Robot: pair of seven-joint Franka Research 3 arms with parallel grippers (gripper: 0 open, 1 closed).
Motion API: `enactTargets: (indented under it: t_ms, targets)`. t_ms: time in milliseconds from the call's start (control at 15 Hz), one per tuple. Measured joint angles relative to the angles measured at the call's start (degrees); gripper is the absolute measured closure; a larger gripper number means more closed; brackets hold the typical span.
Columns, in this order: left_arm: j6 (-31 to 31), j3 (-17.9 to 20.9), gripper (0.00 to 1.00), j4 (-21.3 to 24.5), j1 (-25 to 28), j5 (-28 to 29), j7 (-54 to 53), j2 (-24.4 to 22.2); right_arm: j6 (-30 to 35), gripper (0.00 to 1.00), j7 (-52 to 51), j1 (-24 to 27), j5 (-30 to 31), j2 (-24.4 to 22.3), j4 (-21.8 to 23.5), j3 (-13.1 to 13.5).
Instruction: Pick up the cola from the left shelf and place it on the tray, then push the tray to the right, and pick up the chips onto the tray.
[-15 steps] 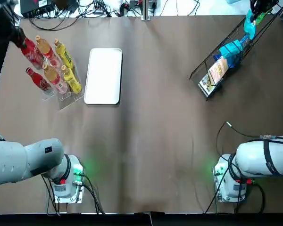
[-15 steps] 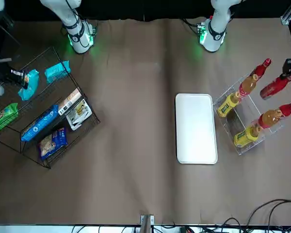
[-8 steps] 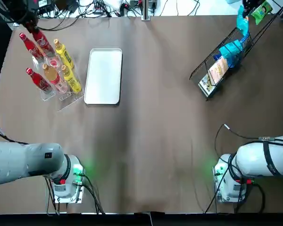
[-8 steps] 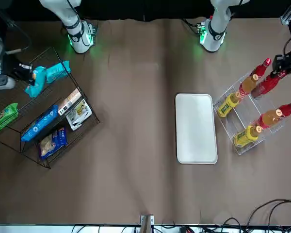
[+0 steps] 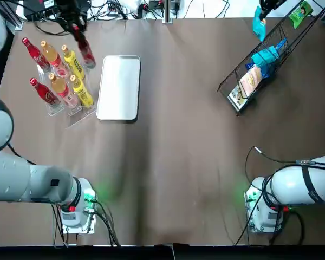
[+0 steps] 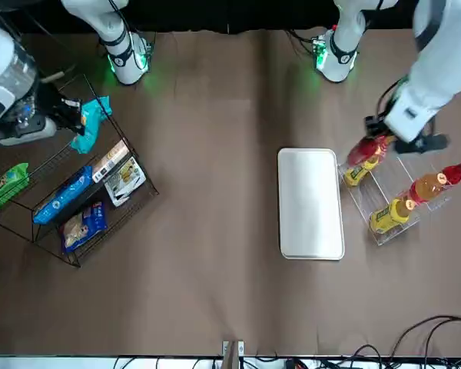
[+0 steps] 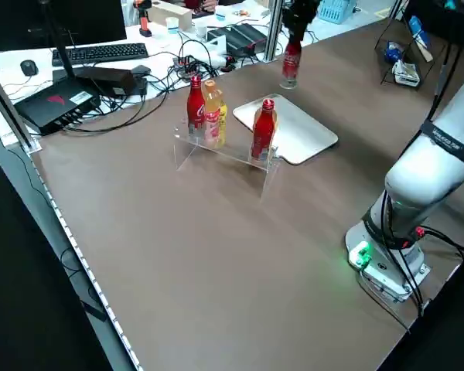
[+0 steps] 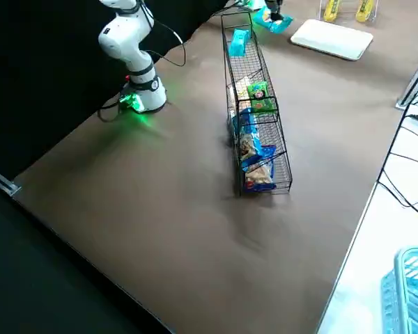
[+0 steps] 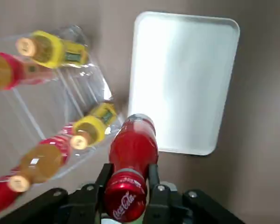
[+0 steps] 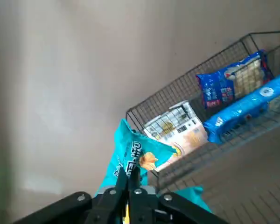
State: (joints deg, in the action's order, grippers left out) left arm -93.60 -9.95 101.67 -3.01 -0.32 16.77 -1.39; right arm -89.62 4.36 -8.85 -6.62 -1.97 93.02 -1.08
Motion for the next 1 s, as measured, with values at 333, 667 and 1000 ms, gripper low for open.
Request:
enactTargets:
  t_ms: [333, 667, 1000]
  targets:
    - [-4.2, -2.6, 0.65, -0.2, 0.0, -0.7, 1.6, 8.5, -2.4, 0.97, 1.7, -3.8, -0.2, 3.1, 0.0, 0.0]
    - [-18.0, -3.3, 0.65, 4.1, -0.2, -0.7, 1.6, 17.0, -8.4, 0.97, 5.6, -7.9, -1.5, 8.9, 0.4, 0.0]
    - [-27.0, -3.4, 0.65, 10.0, -0.8, 2.0, 1.6, 18.0, -12.5, 0.97, 9.9, -12.3, -1.6, 12.5, 0.5, 0.0]
